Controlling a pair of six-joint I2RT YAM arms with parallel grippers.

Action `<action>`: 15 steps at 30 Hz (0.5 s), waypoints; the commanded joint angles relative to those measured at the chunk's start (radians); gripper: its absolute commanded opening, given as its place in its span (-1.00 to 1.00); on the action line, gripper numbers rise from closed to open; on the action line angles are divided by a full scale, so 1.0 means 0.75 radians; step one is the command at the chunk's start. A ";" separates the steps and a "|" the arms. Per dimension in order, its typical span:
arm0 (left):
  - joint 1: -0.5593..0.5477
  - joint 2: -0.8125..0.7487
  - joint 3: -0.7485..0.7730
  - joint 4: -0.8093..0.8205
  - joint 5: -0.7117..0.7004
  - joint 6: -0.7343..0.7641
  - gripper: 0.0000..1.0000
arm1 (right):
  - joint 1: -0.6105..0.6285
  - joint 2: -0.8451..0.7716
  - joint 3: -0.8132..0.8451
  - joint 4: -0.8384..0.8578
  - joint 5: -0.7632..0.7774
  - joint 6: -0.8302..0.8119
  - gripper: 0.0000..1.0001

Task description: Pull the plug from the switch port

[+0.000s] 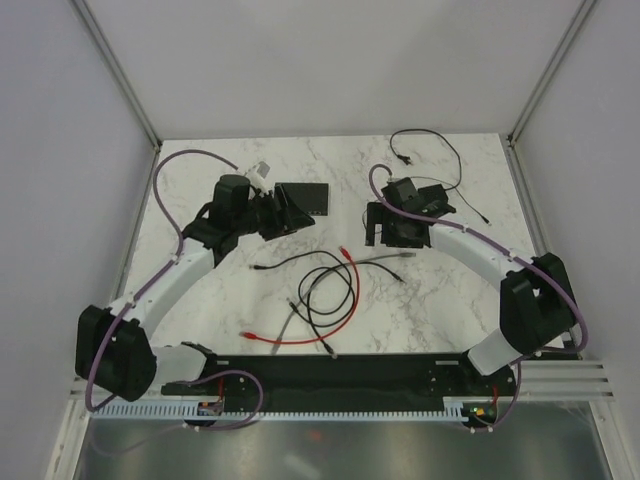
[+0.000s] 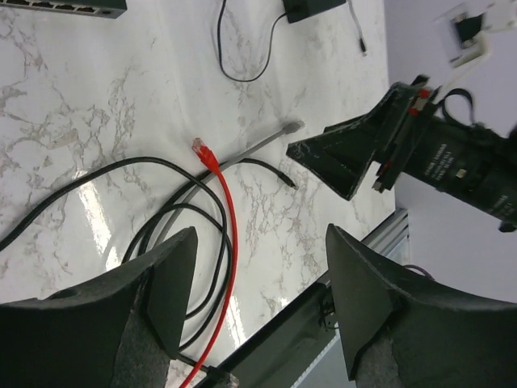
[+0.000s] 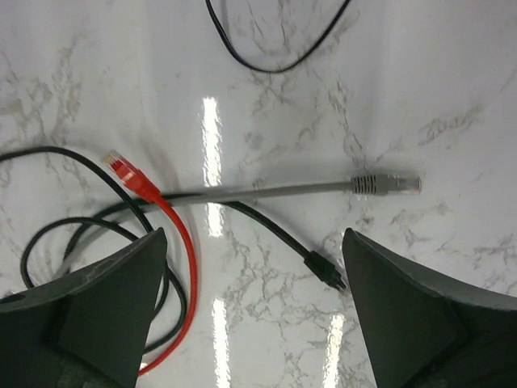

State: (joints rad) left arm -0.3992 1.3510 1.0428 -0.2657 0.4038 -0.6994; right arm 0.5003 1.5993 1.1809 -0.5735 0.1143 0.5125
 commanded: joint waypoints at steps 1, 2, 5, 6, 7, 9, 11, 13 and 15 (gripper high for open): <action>0.009 -0.271 -0.274 0.235 0.024 -0.110 0.46 | 0.008 -0.154 -0.163 0.122 -0.015 0.006 0.95; 0.009 -0.330 -0.336 0.266 0.022 -0.121 0.47 | 0.008 -0.207 -0.206 0.155 -0.027 0.024 0.96; 0.013 -0.541 -0.535 0.338 0.032 -0.153 0.56 | 0.008 -0.320 -0.363 0.255 -0.001 0.059 0.95; 0.015 -0.590 -0.612 0.342 0.048 -0.168 0.56 | 0.006 -0.341 -0.424 0.266 0.019 0.069 0.95; 0.015 -0.671 -0.652 0.348 0.051 -0.196 0.57 | 0.008 -0.375 -0.449 0.266 0.046 0.073 0.96; 0.017 -0.760 -0.770 0.393 0.055 -0.245 0.57 | 0.006 -0.406 -0.527 0.278 0.038 0.067 0.96; 0.021 -0.878 -0.842 0.469 0.069 -0.307 0.57 | 0.006 -0.469 -0.629 0.347 -0.003 0.061 0.96; 0.021 -0.997 -0.940 0.516 0.089 -0.358 0.57 | 0.004 -0.579 -0.707 0.417 -0.054 0.071 0.96; 0.021 -1.085 -1.034 0.628 0.146 -0.409 0.57 | 0.004 -0.682 -0.809 0.533 -0.135 0.084 0.95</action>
